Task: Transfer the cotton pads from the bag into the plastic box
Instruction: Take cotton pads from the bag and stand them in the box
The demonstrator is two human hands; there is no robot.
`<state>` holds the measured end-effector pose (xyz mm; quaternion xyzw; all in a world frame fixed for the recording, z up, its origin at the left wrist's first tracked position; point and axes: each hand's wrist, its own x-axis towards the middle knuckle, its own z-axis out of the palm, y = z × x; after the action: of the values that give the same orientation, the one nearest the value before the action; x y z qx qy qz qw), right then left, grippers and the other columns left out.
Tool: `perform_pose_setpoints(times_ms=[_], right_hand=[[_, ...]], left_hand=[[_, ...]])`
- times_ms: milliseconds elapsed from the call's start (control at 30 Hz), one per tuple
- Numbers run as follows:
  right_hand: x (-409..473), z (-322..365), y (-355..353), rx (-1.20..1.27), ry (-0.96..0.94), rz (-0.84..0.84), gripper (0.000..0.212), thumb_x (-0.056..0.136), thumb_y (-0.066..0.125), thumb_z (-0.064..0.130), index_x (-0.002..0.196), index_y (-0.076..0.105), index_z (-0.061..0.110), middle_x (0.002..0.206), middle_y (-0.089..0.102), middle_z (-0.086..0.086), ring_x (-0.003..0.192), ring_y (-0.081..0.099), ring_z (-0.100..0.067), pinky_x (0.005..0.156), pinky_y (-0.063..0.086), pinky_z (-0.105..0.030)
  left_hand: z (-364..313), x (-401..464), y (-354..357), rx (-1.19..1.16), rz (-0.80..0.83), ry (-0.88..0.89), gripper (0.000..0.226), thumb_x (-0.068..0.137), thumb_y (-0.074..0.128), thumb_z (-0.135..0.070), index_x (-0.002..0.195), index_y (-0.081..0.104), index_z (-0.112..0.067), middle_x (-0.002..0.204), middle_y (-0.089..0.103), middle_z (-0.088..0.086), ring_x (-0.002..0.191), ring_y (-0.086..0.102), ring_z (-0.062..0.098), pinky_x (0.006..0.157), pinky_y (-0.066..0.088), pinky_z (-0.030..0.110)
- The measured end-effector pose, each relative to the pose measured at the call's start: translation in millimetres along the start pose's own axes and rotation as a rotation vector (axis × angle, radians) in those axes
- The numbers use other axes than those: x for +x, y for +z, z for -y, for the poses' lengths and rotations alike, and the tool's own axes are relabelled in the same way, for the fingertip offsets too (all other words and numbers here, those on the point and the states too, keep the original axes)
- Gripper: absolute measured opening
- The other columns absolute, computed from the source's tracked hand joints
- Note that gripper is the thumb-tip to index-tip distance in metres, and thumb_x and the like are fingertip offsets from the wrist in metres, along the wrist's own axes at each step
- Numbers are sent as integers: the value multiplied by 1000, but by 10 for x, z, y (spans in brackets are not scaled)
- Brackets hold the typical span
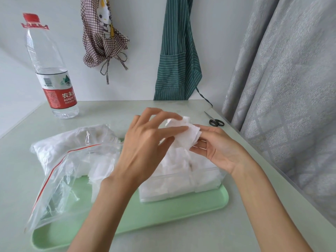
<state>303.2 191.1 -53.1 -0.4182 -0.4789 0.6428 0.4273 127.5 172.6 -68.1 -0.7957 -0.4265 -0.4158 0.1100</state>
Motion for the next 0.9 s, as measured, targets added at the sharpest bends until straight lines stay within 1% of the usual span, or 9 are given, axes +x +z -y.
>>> perform_pose_setpoints(times_ms=[100,200,400,567,633,700,767,833,900], right_hand=[[-52,75,-50,-50,40,82,20,92,49,1,95,68,8,64,67,1,53,63,-5,54,54,-18],[-118,125,-111,-112,67,154,22,91,49,2,91,69,9,63,67,1,52,63,-4,53,54,-17],[-170,168,-148,-157,47,225,21,89,52,7,90,72,12,73,70,-1,59,66,-6,64,58,-20],[-158,190,-208,-61,71,227,28,89,52,29,98,69,9,86,72,-7,73,70,-15,68,59,-26],[-169,199,-233,-59,62,263,37,82,57,33,106,67,7,93,69,-8,78,67,-15,75,59,-28],[-174,166,-254,-73,25,271,29,80,61,18,107,66,8,83,64,-1,70,62,-9,79,58,-27],[-145,153,-276,-142,36,227,27,84,61,3,110,63,9,79,67,2,68,63,-6,75,57,-22],[-85,202,-336,-344,83,186,27,87,59,-1,111,59,10,85,68,-1,73,64,-7,67,53,-15],[-20,327,-395,-596,152,189,24,88,59,-1,109,59,11,91,66,-3,76,61,-8,65,51,-12]], left_hand=[[-11,20,-90,-211,-12,-60,33,82,66,-18,101,69,-44,128,51,-18,114,38,12,94,38,36],[-23,34,-160,-331,46,-69,32,82,69,-16,98,70,-44,135,45,-20,120,32,11,105,30,31],[-19,134,-180,-344,225,-39,34,85,64,-12,102,70,-41,137,43,-20,123,30,9,109,22,19],[-138,116,-169,-521,341,-244,45,83,39,-22,121,63,-27,121,45,-44,130,20,-1,89,28,-3],[-174,121,-129,-586,287,-330,35,88,40,-31,110,68,-30,125,44,-38,130,19,-6,83,29,-5],[-196,132,-58,-551,213,-392,18,91,54,-33,96,71,-37,130,42,-31,129,23,-4,89,31,1],[-191,174,5,-467,194,-416,21,85,66,-25,103,64,-36,129,45,-24,125,33,4,90,35,11],[-183,274,35,-523,324,-465,47,79,73,-19,120,51,-29,128,49,-14,117,46,9,82,44,12],[-204,429,42,-606,540,-553,56,79,74,-16,128,48,-22,123,56,-2,102,58,10,71,49,12]])
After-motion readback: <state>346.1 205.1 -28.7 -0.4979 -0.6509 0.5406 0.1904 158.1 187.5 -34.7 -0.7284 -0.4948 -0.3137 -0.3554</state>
